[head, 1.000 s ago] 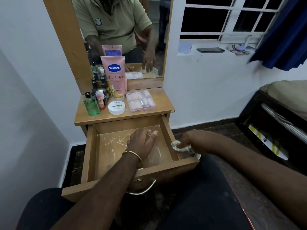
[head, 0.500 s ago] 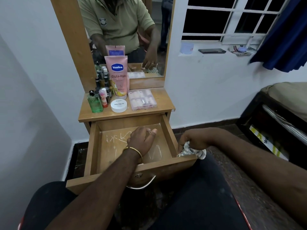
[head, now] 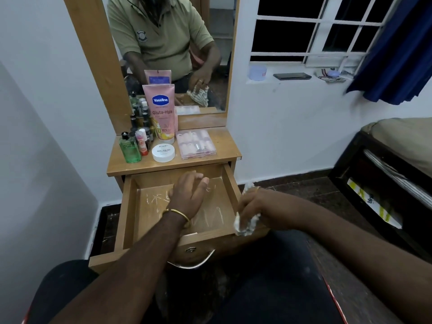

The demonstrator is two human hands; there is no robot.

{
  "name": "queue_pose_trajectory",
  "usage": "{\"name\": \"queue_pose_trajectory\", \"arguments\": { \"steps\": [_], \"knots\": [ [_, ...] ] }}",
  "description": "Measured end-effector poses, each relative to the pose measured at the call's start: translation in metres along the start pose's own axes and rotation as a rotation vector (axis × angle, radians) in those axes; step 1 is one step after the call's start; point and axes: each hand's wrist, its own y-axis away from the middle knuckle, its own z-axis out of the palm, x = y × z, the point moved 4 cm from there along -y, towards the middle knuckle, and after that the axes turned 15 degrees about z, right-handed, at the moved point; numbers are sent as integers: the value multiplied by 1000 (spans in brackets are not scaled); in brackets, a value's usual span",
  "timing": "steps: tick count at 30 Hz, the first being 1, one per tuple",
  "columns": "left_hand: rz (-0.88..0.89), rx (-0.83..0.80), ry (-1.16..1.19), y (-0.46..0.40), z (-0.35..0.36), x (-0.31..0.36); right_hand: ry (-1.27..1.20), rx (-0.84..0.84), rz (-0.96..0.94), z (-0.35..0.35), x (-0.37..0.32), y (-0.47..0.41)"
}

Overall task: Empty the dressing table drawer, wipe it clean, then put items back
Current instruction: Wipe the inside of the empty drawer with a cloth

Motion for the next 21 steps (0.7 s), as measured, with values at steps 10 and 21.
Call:
{"name": "queue_pose_trajectory", "arguments": {
  "steps": [10,21],
  "knots": [
    [234,172,-130,13,-89,-34,257,-56,204,-29,45,18],
    [-73,524,13,55,-163,-78,18,99,-218,33,-105,-48]
  ]
}}
